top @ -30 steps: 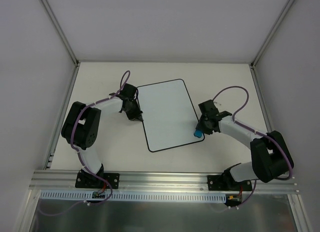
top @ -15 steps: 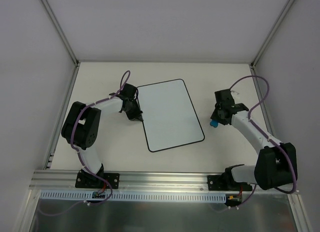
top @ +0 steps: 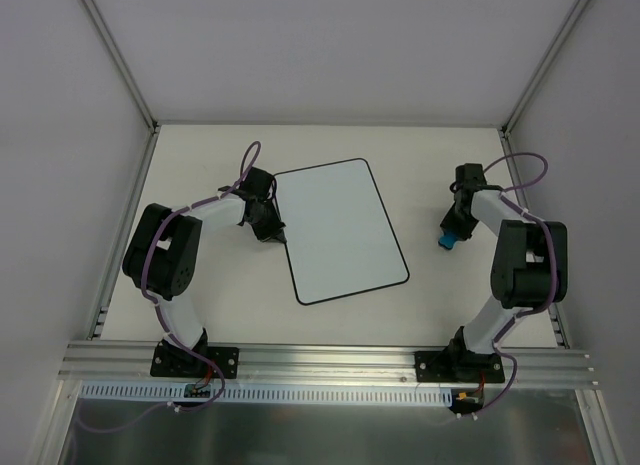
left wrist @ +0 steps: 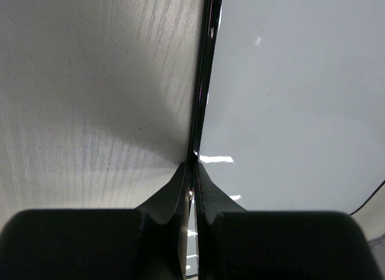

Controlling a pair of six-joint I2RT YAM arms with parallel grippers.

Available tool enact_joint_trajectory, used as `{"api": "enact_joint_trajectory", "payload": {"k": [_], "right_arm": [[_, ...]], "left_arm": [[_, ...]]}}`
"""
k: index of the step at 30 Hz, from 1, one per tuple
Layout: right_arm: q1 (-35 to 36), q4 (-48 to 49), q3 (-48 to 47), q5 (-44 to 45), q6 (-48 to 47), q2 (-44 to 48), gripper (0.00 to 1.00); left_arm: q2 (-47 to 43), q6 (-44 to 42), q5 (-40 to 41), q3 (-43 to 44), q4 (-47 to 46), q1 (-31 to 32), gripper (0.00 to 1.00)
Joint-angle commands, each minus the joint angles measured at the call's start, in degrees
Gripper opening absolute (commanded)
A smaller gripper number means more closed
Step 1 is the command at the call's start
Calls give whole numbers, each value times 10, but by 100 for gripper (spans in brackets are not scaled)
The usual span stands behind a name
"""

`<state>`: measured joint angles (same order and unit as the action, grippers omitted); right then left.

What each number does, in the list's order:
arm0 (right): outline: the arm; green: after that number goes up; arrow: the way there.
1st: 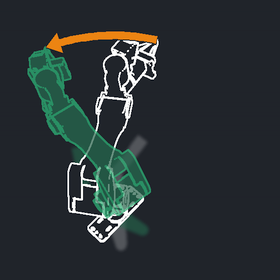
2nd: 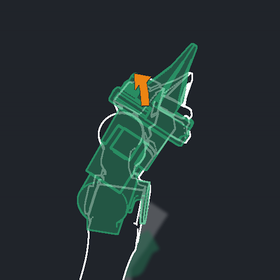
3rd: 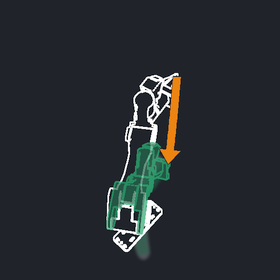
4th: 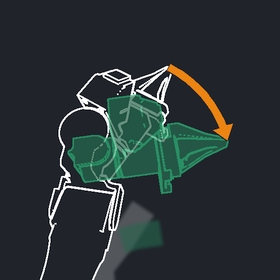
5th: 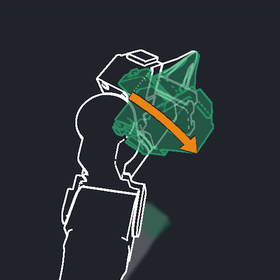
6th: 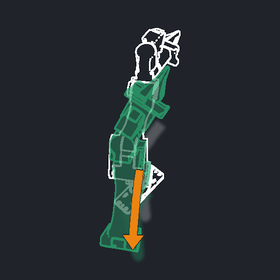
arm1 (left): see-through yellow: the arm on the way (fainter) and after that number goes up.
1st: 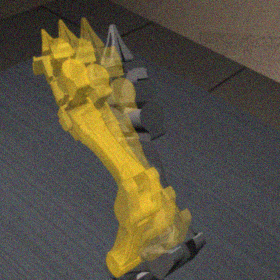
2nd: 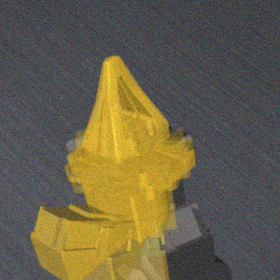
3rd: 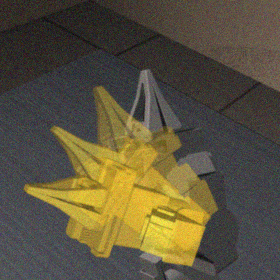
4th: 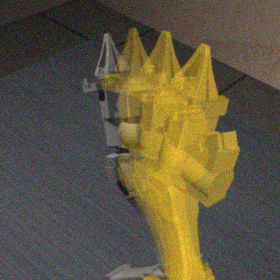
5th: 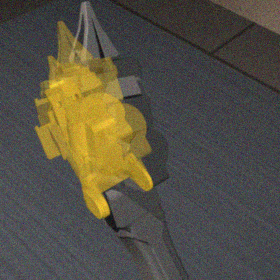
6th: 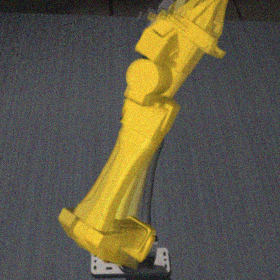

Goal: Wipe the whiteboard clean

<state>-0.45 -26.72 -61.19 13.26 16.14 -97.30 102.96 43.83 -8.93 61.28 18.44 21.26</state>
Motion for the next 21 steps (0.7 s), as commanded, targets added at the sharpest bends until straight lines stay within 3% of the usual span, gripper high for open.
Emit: {"api": "enact_joint_trajectory", "payload": {"k": [1,5,9,12,16,18,19,21], "right_arm": [[-8,11,-18,-17,16,-11,9],[-10,11,-16,-20,28,-32,17],[-16,11,-4,-17,31,-26,25],[-16,11,8,-10,27,-4,43],[-16,8,17,6,10,67,61],[-16,4,16,12,-10,97,78],[-16,-3,8,22,-20,126,83],[-16,-20,-2,29,-41,156,96]], "left_arm": [[-11,-18,21,2,19,-10,0],[-17,-22,23,4,19,-10,2],[-32,-26,29,2,20,-10,18],[-52,-29,38,0,20,-10,29],[-89,-45,49,6,27,-10,50],[-108,-54,62,12,33,-10,58],[-128,-65,66,15,40,-12,68],[-152,-81,79,27,47,-14,78]]}}
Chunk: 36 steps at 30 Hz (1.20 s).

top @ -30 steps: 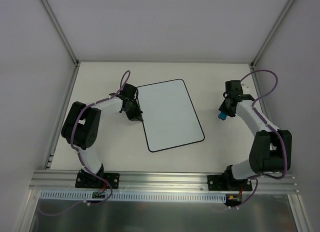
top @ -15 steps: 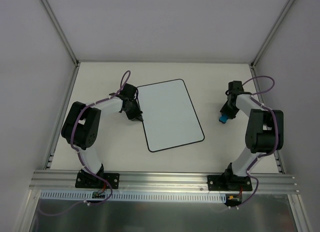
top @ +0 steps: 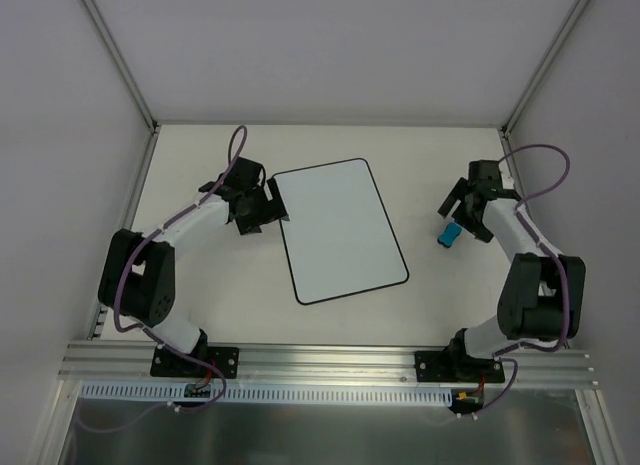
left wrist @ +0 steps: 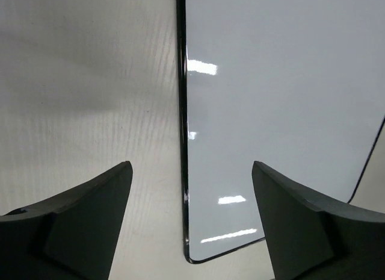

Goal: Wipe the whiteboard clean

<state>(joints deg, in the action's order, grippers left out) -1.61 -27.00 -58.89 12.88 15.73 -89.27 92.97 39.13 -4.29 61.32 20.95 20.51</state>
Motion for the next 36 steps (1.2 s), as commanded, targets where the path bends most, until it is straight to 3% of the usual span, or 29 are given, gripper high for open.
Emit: {"api": "enact_joint_trajectory", "payload": {"k": [1,3,4,16,29,36], "right_arm": [[-4,-24,-32,36,-60,91,99],[-4,-40,-53,42,-86,140,99],[-4,-45,-60,43,-112,157,99],[-5,-81,-192,18,-256,404,99],[-1,-80,-248,-73,-307,541,99],[27,-79,-233,-52,-328,574,99]], "left_arm": [[-79,-42,37,31,32,-9,83],[-105,-72,39,48,43,-15,97],[-134,-94,62,53,48,-18,99],[-380,-312,212,153,85,-26,99],[-538,-377,250,190,88,-26,99],[-590,-375,250,171,88,-26,99]]}}
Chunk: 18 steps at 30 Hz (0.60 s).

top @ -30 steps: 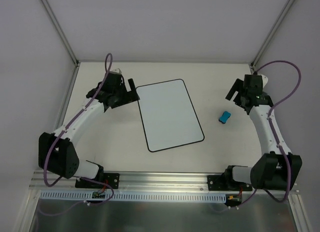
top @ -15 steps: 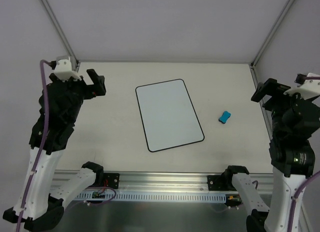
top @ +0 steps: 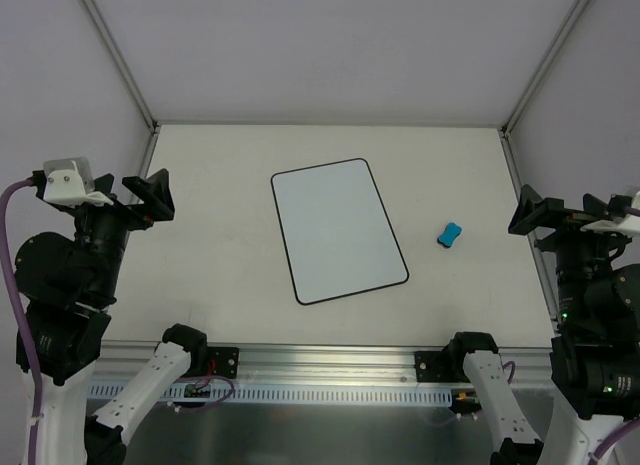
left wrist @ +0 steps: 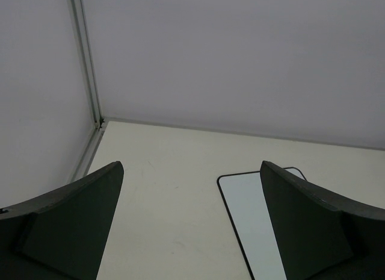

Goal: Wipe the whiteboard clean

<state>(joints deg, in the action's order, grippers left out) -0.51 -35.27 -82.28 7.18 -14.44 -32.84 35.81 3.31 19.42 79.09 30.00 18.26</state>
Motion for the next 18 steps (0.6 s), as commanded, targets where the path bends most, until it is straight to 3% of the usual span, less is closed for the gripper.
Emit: {"api": "enact_joint_trajectory", "payload": {"k": [1,18], "right_arm": [[19,4,4,6,-28,13,99],[36,25,27,0,-34,30,99]], "left_arm": [[-24,-16,13,-9,-2,-3,99],[-37,3,1,-24,0,-3,99]]}}
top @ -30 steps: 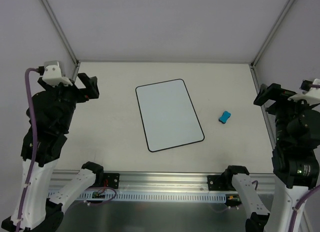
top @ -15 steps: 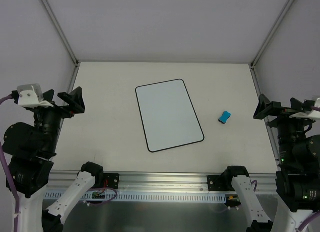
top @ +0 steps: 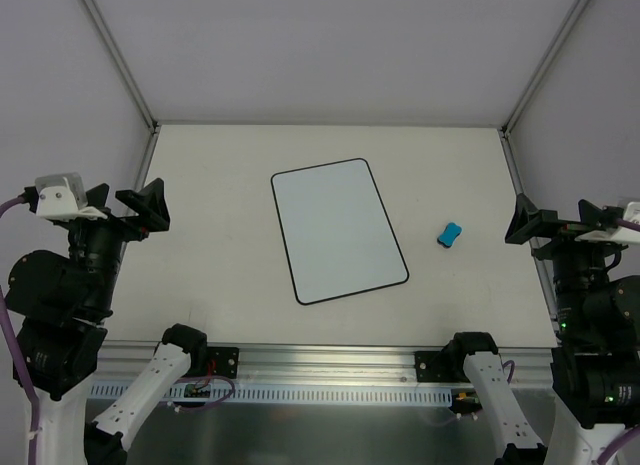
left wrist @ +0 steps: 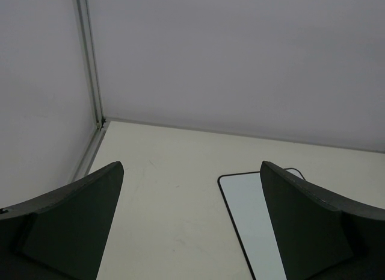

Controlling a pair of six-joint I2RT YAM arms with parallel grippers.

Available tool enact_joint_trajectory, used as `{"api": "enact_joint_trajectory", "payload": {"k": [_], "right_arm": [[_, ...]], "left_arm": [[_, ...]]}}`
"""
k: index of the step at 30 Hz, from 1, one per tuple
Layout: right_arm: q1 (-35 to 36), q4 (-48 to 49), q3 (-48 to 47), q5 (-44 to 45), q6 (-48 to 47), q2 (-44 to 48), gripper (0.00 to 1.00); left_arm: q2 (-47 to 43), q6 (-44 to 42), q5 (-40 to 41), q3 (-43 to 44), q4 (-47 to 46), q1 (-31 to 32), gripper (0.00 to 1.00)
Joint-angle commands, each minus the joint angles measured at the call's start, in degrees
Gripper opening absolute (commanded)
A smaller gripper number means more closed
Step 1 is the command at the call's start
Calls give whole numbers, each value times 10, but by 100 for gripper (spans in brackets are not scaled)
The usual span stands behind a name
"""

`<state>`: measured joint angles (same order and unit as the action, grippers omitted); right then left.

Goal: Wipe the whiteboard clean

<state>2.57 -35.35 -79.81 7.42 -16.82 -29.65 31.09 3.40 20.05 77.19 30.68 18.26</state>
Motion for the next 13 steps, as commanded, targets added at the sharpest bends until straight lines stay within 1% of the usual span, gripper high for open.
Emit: {"api": "enact_joint_trajectory", "payload": {"k": [1,13], "right_arm": [[4,26,2,-3,-10,-3,99],[5,31,9,-2,-8,-4,99]], "left_arm": [[11,2,-6,-6,-7,-3,99],[19,10,-14,-14,-7,-3,99]]}}
